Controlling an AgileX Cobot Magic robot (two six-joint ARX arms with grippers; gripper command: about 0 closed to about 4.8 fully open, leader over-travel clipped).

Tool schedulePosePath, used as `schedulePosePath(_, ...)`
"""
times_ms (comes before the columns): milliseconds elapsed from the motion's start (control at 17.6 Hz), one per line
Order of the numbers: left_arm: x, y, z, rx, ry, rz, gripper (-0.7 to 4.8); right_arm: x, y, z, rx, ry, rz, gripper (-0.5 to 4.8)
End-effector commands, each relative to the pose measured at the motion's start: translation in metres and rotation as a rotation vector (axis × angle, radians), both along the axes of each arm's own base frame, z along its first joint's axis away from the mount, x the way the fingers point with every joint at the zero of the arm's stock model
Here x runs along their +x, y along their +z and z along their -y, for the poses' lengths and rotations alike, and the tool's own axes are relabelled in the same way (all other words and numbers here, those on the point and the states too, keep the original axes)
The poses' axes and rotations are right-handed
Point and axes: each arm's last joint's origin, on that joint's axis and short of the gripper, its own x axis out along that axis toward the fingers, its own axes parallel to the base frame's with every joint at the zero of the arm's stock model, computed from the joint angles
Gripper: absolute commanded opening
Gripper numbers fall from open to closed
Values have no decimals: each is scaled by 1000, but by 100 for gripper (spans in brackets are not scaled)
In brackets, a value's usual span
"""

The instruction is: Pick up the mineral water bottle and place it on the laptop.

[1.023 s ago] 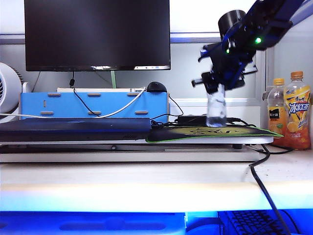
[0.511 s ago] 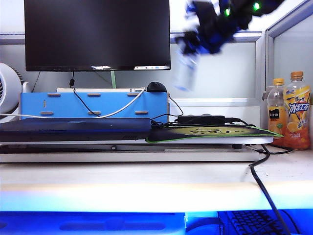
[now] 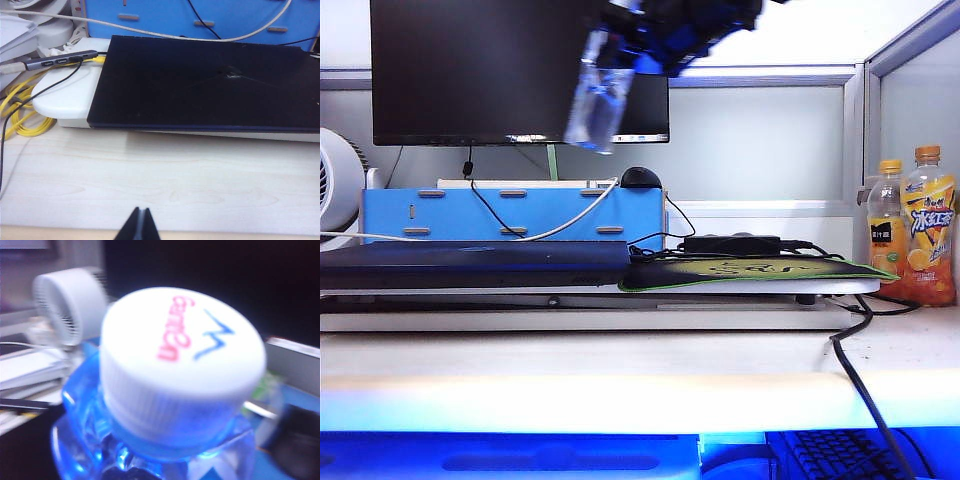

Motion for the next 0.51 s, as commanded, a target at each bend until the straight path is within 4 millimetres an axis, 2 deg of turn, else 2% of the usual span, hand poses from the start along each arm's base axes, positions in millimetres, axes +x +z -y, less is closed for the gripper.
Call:
schedulePosePath(57, 0, 0, 0, 1, -4, 1, -2, -9, 1, -24, 34, 60, 47, 13)
schedulePosePath(227, 0, 0, 0, 1, -3, 1, -2, -12, -21, -46, -9, 88, -13, 14)
schedulePosePath(511, 0, 0, 0, 1, -4, 1, -2, -7, -54, -56, -85, 87, -118, 14)
